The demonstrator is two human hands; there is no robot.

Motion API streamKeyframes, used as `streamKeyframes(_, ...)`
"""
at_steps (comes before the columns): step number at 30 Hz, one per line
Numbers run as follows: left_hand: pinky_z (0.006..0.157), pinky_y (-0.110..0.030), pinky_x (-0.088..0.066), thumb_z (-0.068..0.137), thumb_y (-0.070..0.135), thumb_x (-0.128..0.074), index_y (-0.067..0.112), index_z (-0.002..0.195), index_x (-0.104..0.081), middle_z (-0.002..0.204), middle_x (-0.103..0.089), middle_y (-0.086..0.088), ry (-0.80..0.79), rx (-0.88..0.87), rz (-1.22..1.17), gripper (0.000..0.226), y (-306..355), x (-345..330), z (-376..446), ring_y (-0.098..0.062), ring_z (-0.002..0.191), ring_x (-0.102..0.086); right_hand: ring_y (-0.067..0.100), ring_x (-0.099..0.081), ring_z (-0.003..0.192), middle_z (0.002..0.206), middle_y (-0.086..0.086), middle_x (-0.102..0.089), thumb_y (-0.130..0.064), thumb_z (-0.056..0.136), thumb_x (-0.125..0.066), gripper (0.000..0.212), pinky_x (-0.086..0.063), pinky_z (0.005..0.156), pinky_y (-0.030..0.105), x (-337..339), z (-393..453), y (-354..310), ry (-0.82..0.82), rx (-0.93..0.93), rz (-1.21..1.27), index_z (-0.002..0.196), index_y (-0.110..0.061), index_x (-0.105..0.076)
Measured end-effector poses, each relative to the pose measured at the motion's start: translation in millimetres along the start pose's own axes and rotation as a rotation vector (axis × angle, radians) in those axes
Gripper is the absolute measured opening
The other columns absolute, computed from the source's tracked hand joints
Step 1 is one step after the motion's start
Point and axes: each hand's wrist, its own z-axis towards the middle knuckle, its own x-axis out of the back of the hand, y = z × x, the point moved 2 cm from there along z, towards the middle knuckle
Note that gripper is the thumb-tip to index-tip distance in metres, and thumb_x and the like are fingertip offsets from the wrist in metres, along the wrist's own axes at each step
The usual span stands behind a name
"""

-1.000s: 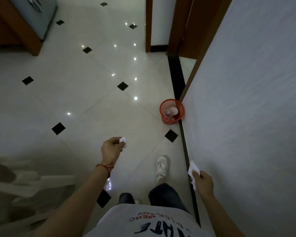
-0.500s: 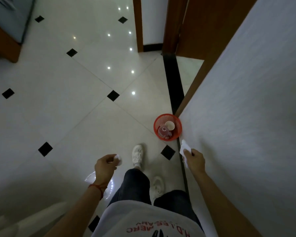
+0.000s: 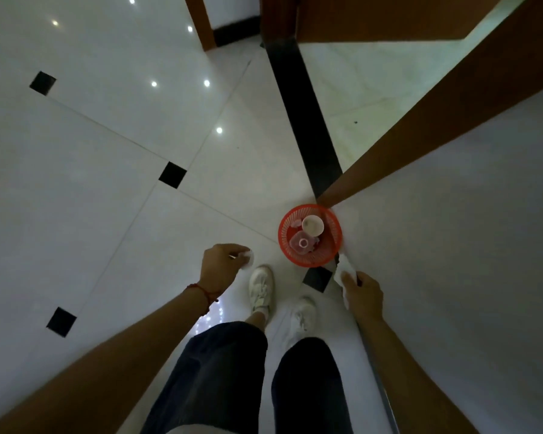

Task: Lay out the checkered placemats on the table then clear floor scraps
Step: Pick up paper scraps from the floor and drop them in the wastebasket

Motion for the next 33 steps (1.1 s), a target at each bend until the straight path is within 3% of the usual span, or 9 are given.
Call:
streamKeyframes(4,0.086,-0.036,-0.053,0.078,0.009,-0.068,0.001,0.093,-0.073,0.094,-0.073,-0.018,-0.021,0.036,-0.003,0.018,-8.3,-47.5,71.5,-0.03,0.088,-0.068,0.02,-0.053,0.082,0.092,0.02,-0.064,-0.021,0.09,-0.055,0.031,-0.039,0.066,0.022,-37.3,55.2,17.6,-0.019,-0.034,-0.06,0.101,0.008,-0.063)
streamKeyframes(7,0.091,-0.04,-0.052,0.08,0.011,-0.068,0.0,0.1,-0.071,0.098,-0.072,-0.02,-0.023,0.134,-0.058,0.024,-23.0,-93.2,113.7,-0.034,0.091,-0.067,0.02,-0.054,0.082,0.098,0.021,-0.066,-0.018,0.091,-0.053,0.029,-0.033,0.054,0.016,-64.6,94.5,36.4,-0.034,-0.033,-0.106,0.103,0.007,-0.063)
streamKeyframes(9,0.092,-0.036,-0.051,0.081,0.015,-0.067,0.0,0.104,-0.069,0.102,-0.071,-0.019,-0.056,0.169,-0.05,0.028,-36.3,-125.1,137.5,-0.033,0.094,-0.066,0.022,-0.056,0.085,0.105,0.021,-0.066,-0.017,0.091,-0.052,0.029,-0.035,0.055,0.017,-79.2,120.3,47.8,-0.029,-0.034,-0.122,0.106,0.006,-0.062)
streamKeyframes(13,0.088,-0.028,-0.046,0.084,0.019,-0.063,0.002,0.11,-0.066,0.11,-0.069,-0.015,-0.1,0.176,0.041,0.03,-63.7,-173.5,175.4,-0.027,0.099,-0.064,0.032,-0.06,0.103,0.113,0.021,-0.064,-0.018,0.091,-0.052,0.033,-0.038,0.073,0.023,-100.3,167.0,69.1,-0.013,-0.058,-0.162,0.115,0.003,-0.059)
streamKeyframes(18,0.081,-0.024,-0.045,0.087,0.021,-0.058,0.003,0.108,-0.066,0.107,-0.069,-0.015,-0.177,0.145,0.115,0.029,-87.2,-209.3,200.1,-0.026,0.092,-0.064,0.035,-0.06,0.103,0.112,0.023,-0.064,-0.018,0.091,-0.051,0.032,-0.039,0.075,0.026,-118.2,203.6,86.2,0.011,-0.077,-0.24,0.112,0.005,-0.06)
streamKeyframes(22,0.09,-0.032,-0.048,0.089,0.021,-0.056,0.003,0.116,-0.062,0.114,-0.066,-0.017,-0.15,0.131,0.063,0.033,-81.4,-224.7,206.1,-0.03,0.099,-0.063,0.035,-0.057,0.108,0.117,0.023,-0.062,-0.024,0.092,-0.051,0.036,-0.039,0.078,0.027,-123.2,220.6,88.9,0.091,-0.097,-0.246,0.113,0.005,-0.059)
streamKeyframes(26,0.091,-0.034,-0.048,0.093,0.023,-0.047,0.007,0.123,-0.056,0.123,-0.062,-0.016,-0.176,0.114,0.024,0.035,-69.0,-225.7,197.9,-0.031,0.105,-0.062,0.032,-0.051,0.119,0.13,0.017,-0.055,-0.032,0.092,-0.051,0.042,-0.042,0.094,0.036,-119.5,218.5,85.7,0.083,-0.152,-0.246,0.123,-0.003,-0.054)
streamKeyframes(31,0.089,-0.029,-0.045,0.096,0.029,-0.042,0.005,0.124,-0.054,0.123,-0.061,-0.015,-0.173,0.103,0.137,0.039,-69.0,-193.9,168.4,-0.029,0.107,-0.06,0.033,-0.06,0.101,0.111,0.019,-0.064,-0.03,0.094,-0.047,0.035,-0.048,0.088,0.037,-101.5,189.1,80.8,0.015,-0.14,-0.248,0.104,0.0,-0.061)
streamKeyframes(33,0.095,-0.032,-0.043,0.095,0.031,-0.043,0.006,0.126,-0.052,0.126,-0.059,-0.014,-0.191,0.094,0.197,0.041,-71.7,-175.2,150.2,-0.027,0.112,-0.057,0.033,-0.062,0.095,0.104,0.02,-0.066,-0.031,0.094,-0.046,0.033,-0.05,0.083,0.037,-91.5,171.7,77.0,-0.032,-0.147,-0.235,0.097,-0.002,-0.063)
